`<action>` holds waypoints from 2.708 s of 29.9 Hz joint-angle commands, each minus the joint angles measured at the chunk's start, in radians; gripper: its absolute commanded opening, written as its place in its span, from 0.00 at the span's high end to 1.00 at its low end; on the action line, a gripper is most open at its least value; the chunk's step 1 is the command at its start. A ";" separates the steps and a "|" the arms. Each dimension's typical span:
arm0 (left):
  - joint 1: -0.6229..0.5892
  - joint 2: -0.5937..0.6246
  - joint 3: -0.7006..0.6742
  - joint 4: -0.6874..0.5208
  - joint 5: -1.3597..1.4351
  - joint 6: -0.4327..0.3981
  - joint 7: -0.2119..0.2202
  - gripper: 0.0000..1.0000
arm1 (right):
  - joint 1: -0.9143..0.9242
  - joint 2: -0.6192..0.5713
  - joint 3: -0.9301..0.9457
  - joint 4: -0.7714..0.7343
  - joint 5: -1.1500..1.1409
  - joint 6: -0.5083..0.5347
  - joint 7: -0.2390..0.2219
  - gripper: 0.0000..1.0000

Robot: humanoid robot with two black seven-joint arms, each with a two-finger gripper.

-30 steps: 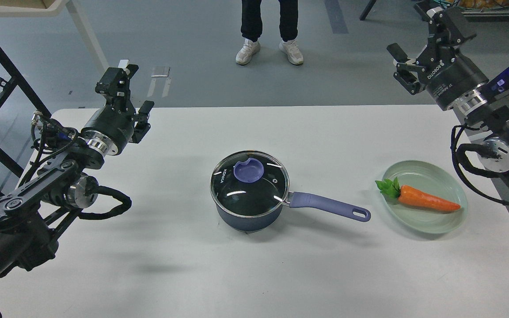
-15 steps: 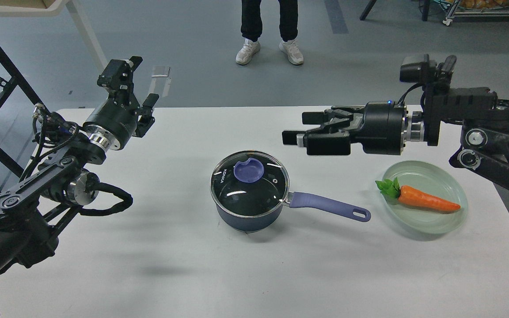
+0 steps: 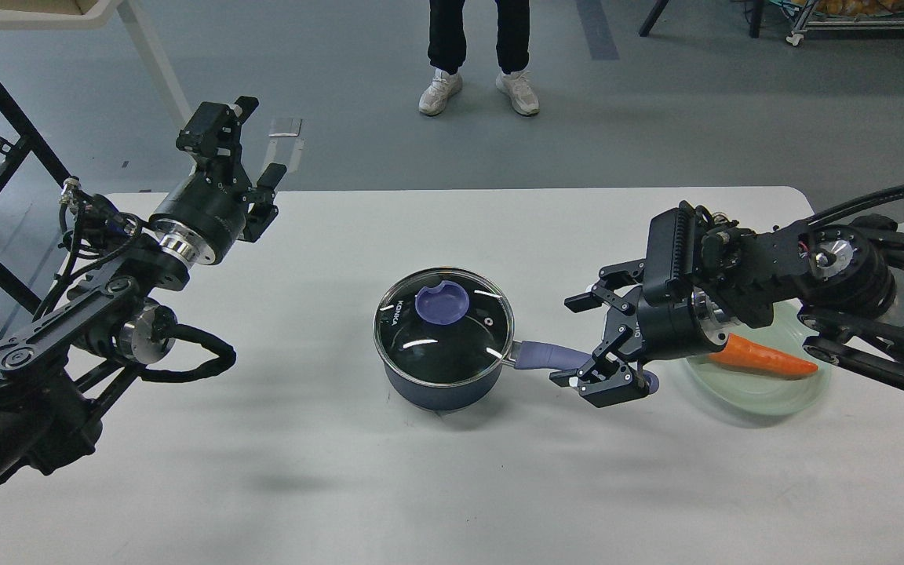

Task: Open pot lid
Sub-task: 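Lower the right gripper onto the purple saucepan handle and grasp it, then move the left gripper over the pot to the purple lid knob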

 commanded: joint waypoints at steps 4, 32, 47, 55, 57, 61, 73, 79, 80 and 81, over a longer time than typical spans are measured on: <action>-0.001 -0.002 0.000 -0.011 0.006 0.002 -0.001 0.00 | -0.017 0.021 -0.016 -0.055 -0.005 0.000 0.000 0.00; -0.043 0.026 0.001 -0.028 0.018 0.004 0.001 0.01 | -0.089 0.105 -0.024 -0.167 0.006 0.003 0.000 0.53; -0.205 0.069 0.208 -0.028 0.496 -0.065 -0.108 0.01 | -0.086 0.104 -0.027 -0.167 0.004 0.003 0.000 0.66; -0.452 0.066 0.497 -0.032 1.134 -0.061 -0.212 0.01 | -0.085 0.104 -0.027 -0.167 0.006 0.003 0.000 0.66; -0.504 0.060 0.567 -0.032 1.268 -0.022 -0.212 0.01 | -0.085 0.104 -0.027 -0.167 0.006 0.003 0.000 0.66; -0.578 0.008 0.708 -0.017 1.423 0.035 -0.212 0.01 | -0.086 0.104 -0.027 -0.167 0.006 0.003 0.000 0.66; -0.517 -0.061 0.779 0.080 1.462 0.082 -0.212 0.01 | -0.086 0.101 -0.027 -0.166 0.006 0.003 0.000 0.66; -0.477 -0.066 0.779 0.110 1.459 0.093 -0.212 0.01 | -0.086 0.101 -0.025 -0.166 0.006 0.003 0.000 0.66; -0.472 -0.071 0.779 0.118 1.459 0.097 -0.212 0.01 | -0.086 0.101 -0.027 -0.166 0.006 0.003 0.000 0.66; -0.468 -0.075 0.779 0.127 1.459 0.101 -0.212 0.01 | -0.086 0.101 -0.027 -0.166 0.006 0.003 0.000 0.66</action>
